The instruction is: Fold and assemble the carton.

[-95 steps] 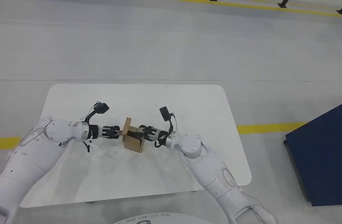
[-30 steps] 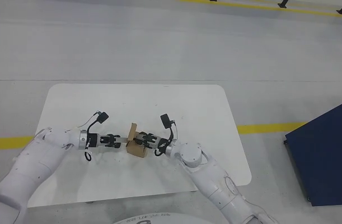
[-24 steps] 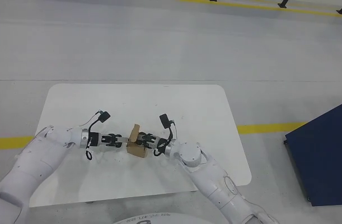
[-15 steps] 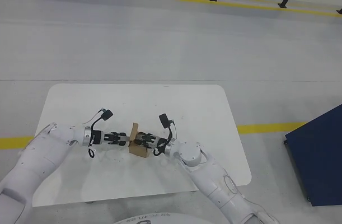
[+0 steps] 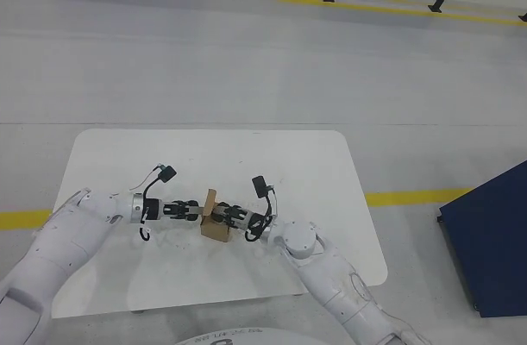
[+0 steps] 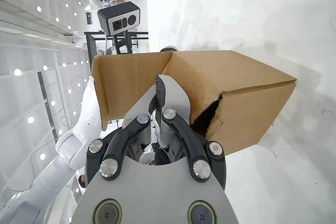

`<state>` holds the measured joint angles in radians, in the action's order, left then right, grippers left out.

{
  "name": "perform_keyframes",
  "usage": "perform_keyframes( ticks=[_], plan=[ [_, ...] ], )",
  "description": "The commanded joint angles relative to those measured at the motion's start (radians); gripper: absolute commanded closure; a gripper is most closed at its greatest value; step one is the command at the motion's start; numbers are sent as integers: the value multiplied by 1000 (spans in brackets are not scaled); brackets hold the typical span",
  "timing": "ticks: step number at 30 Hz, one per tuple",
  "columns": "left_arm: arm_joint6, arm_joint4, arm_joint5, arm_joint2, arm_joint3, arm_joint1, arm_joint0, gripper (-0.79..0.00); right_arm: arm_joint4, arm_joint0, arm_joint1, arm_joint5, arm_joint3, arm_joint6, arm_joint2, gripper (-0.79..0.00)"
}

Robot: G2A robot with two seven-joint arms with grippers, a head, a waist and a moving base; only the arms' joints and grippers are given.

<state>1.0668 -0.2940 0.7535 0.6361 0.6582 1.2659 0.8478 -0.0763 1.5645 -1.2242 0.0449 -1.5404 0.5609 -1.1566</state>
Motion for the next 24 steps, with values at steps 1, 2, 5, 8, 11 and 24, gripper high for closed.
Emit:
perform_keyframes(
  ticks=[1, 2, 5, 8, 11, 24],
  plan=[
    [-2, -6, 2, -5, 3, -2, 0, -391, -12, 32, 7, 58, -2, 16, -27, 0],
    [-3, -10, 3, -8, 4, -2, 0, -406, -22, 51, 11, 95, -3, 26, -44, 0],
    [-6, -20, 6, -17, 9, -6, -1, -425, -70, 109, 22, 207, 0, 41, -96, 0],
    [-9, -28, 9, -26, 14, -9, -2, -425, -96, 145, 29, 253, 7, 52, -131, 0],
    [-11, -36, 11, -35, 18, -12, -4, -419, -81, 157, 36, 226, 7, 56, -153, 0],
    [-22, -66, 22, -70, 21, -22, -14, -385, 35, 103, 30, -50, -74, -34, -74, -314]
  ],
)
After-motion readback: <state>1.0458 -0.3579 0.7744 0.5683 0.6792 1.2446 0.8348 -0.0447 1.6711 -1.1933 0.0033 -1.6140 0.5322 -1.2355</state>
